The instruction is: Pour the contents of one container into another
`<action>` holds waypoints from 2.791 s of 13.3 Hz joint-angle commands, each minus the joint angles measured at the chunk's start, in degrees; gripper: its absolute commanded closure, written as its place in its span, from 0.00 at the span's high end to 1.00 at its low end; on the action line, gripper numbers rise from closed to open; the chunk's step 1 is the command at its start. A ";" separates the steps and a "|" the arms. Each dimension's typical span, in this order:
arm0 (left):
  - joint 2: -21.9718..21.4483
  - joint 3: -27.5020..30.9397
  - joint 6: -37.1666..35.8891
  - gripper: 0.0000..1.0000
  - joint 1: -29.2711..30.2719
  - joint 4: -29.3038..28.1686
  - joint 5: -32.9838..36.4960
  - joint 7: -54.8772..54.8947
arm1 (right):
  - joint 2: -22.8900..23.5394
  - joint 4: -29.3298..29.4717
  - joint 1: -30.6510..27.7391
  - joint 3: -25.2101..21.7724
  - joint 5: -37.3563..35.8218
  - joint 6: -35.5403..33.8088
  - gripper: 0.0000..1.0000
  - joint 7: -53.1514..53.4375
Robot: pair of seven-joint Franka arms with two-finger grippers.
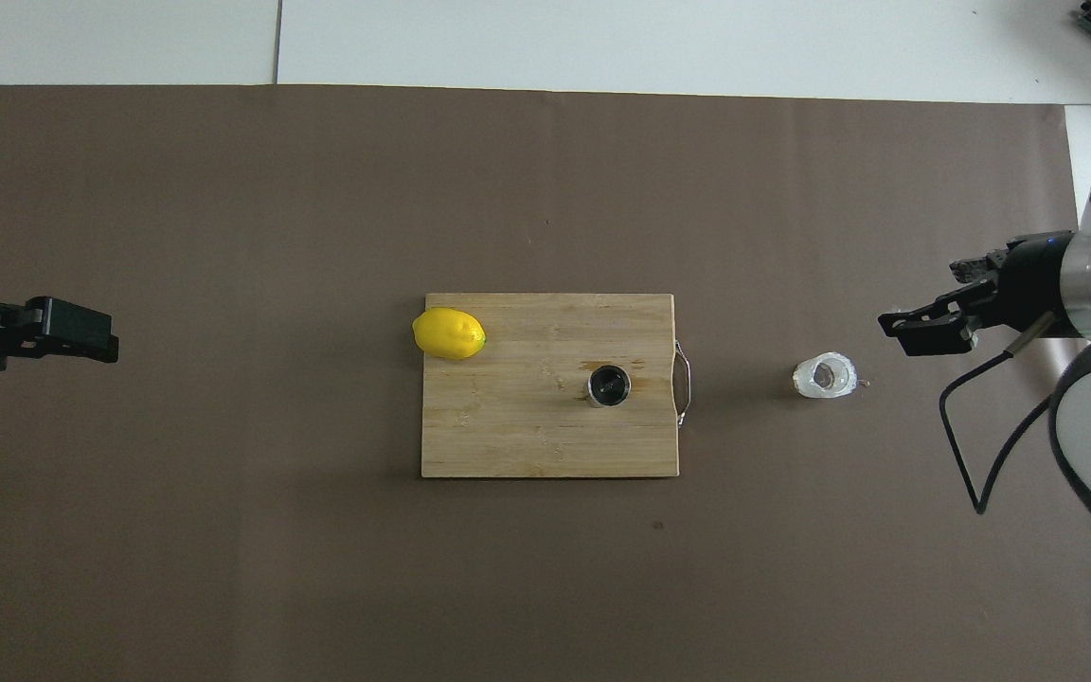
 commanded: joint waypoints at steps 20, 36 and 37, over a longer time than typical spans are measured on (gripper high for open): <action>-1.04 0.04 -0.57 1.00 -0.16 -0.81 1.19 -0.71 | 2.09 13.21 5.99 -1.12 -15.74 -20.11 1.00 45.70; -1.21 0.12 -0.66 1.00 -0.07 -0.81 1.10 -0.71 | 1.38 11.54 10.39 -8.77 -12.84 -20.29 1.00 44.30; -1.21 0.04 -0.57 1.00 -0.16 -0.81 1.10 -0.71 | 1.47 11.54 10.39 -8.77 -12.84 -19.68 1.00 43.86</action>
